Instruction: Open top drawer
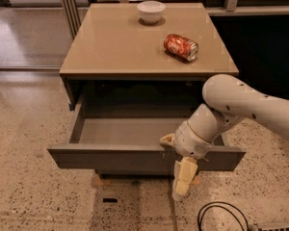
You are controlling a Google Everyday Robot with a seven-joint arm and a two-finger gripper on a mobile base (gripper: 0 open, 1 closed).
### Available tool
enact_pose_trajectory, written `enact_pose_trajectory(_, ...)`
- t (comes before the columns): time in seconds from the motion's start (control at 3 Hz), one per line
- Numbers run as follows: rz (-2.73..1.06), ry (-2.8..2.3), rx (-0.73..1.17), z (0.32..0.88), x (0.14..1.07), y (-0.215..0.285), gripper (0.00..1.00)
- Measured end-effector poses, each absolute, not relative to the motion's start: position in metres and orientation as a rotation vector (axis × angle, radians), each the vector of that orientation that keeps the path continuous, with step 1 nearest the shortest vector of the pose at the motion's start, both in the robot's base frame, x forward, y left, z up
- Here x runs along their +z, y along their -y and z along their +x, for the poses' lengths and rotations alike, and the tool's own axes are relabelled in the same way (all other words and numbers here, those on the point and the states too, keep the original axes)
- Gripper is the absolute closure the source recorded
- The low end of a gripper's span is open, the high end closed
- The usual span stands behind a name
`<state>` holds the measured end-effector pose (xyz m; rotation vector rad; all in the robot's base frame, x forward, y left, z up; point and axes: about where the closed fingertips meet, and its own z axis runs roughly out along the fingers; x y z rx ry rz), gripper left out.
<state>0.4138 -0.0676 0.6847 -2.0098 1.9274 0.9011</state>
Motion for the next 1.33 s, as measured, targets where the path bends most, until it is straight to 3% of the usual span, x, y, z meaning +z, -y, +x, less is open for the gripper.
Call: enact_pose_trajectory(1.33,-2.078,-1.929,0.959,0.385,0.68,0.071,0.0)
